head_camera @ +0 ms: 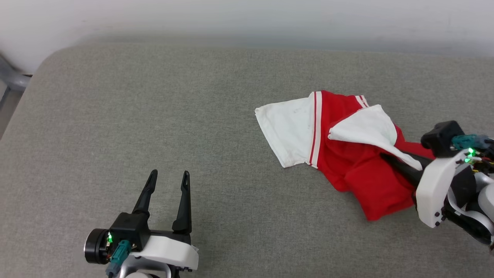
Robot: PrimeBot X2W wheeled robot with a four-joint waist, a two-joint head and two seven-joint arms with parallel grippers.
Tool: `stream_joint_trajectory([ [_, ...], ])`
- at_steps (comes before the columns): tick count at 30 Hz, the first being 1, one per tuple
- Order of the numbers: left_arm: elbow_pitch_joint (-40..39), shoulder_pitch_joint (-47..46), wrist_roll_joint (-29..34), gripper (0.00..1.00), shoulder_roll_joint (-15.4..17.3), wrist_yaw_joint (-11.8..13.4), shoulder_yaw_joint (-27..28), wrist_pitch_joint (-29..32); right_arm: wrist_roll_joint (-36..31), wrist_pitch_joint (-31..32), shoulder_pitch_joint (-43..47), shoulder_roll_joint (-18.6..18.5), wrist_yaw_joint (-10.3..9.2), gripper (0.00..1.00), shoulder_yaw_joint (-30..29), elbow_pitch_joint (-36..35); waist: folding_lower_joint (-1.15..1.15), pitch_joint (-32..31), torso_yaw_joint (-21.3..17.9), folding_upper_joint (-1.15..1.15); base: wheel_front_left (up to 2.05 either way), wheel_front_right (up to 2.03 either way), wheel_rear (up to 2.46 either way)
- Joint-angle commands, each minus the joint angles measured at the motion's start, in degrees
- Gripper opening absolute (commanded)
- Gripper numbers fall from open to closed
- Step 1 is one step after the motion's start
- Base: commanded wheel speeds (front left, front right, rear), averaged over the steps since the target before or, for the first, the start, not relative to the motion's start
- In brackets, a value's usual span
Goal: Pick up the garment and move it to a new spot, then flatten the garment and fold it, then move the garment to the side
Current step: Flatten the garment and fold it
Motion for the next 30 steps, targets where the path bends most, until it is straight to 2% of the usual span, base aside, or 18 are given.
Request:
stream_joint_trajectory([
  [1,0.01,0.84,0.19,1.00,-0.06,-0.03,0.15,-0.14,1.47,-2.87,2.73,0.86,-0.08,0.00,-2.95,0.26,0.00,-1.40,-1.38,0.00,0.00,0.00,0.00],
  [9,-0.07,2.53,-0.34,1.00,-0.05,-0.25,0.10,-0.14,11.83,-15.00,15.57,5.88,-0.06,0.00,-20.63,5.19,0.00,-2.53,-3.03,0.00,0.00,0.00,0.00],
  [14,0.20,2.88,-0.36,1.00,-0.03,-0.35,0.26,-0.14,17.22,-20.48,20.94,8.60,-0.06,0.00,-30.07,11.84,0.00,-2.44,-3.43,0.00,0.00,0.00,0.00],
  [15,0.20,2.88,-0.36,1.00,-0.03,-0.35,0.26,-0.14,17.22,-20.48,20.94,8.60,-0.06,0.00,-30.07,11.84,0.00,-2.44,-3.43,0.00,0.00,0.00,0.00],
  [19,0.36,2.56,-0.39,1.00,-0.06,-0.56,0.09,-0.14,21.03,-23.17,22.97,10.46,-0.06,0.00,-36.65,19.28,0.00,-2.24,-3.34,0.00,0.00,0.00,0.00],
  [26,0.84,2.28,-0.42,1.00,-0.05,-0.71,-0.13,-0.14,26.37,-23.83,20.87,13.76,-0.06,0.00,-45.06,35.31,0.00,-1.96,-3.07,0.00,0.00,0.00,0.00],
  [30,0.96,2.43,-0.52,1.00,-0.05,-0.53,-0.15,-0.14,24.88,-24.67,19.00,13.97,-0.06,0.00,-45.47,40.62,0.00,-2.16,-2.93,0.00,0.00,0.00,0.00],
])
